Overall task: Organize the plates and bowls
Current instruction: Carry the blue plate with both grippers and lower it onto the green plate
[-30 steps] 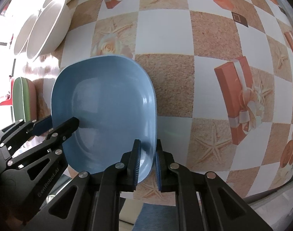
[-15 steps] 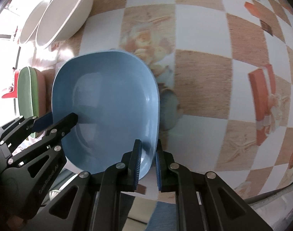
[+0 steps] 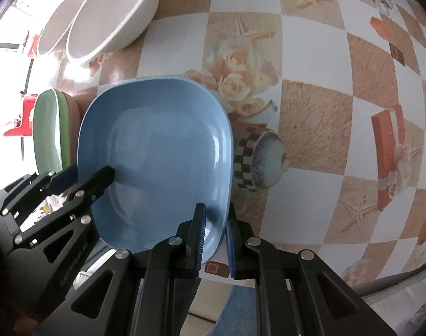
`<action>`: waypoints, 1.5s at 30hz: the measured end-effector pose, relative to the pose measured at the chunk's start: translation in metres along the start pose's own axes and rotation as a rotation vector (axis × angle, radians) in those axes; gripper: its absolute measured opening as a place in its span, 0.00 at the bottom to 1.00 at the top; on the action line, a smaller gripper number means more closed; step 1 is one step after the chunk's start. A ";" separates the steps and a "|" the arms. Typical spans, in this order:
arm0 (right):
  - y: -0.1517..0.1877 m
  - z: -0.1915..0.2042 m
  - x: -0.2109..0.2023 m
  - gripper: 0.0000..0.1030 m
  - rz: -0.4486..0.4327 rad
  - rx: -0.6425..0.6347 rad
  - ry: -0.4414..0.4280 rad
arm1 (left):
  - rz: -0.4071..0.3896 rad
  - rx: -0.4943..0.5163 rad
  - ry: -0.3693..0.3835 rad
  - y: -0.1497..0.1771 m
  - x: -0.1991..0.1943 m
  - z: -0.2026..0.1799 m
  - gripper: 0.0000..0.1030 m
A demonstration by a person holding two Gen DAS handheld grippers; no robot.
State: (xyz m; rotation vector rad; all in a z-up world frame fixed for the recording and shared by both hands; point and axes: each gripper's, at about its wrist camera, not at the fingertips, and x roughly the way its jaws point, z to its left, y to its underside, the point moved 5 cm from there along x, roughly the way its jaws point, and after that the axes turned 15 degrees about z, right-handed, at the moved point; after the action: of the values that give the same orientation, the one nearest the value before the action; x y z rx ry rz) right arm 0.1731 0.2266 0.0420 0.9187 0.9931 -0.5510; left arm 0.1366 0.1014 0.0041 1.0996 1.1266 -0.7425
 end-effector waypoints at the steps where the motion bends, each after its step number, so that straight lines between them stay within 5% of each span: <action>1: -0.001 -0.002 -0.005 0.15 0.002 -0.003 0.001 | -0.003 -0.008 0.008 0.001 -0.003 0.004 0.27; 13: -0.019 0.019 -0.067 0.15 -0.012 -0.105 -0.026 | -0.067 -0.117 0.019 0.009 -0.055 0.077 0.27; 25: -0.045 0.081 -0.045 0.15 0.023 -0.235 -0.052 | -0.049 -0.224 -0.019 0.004 -0.066 0.177 0.27; 36: -0.040 0.107 -0.011 0.15 0.048 -0.248 -0.027 | -0.056 -0.235 -0.056 -0.017 -0.044 0.212 0.28; 41: -0.039 0.106 -0.009 0.15 0.064 -0.266 -0.036 | -0.052 -0.217 -0.075 -0.016 -0.046 0.206 0.43; 43: -0.037 0.103 -0.009 0.15 0.067 -0.276 -0.028 | -0.062 -0.201 -0.098 -0.011 -0.054 0.201 0.63; 45: -0.036 0.098 -0.012 0.20 0.060 -0.284 -0.029 | -0.078 -0.199 -0.117 -0.010 -0.059 0.201 0.71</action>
State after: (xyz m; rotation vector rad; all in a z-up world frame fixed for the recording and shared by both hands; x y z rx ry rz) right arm 0.1866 0.1239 0.0614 0.6833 0.9848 -0.3602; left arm 0.1753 -0.0952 0.0663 0.8386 1.1230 -0.7290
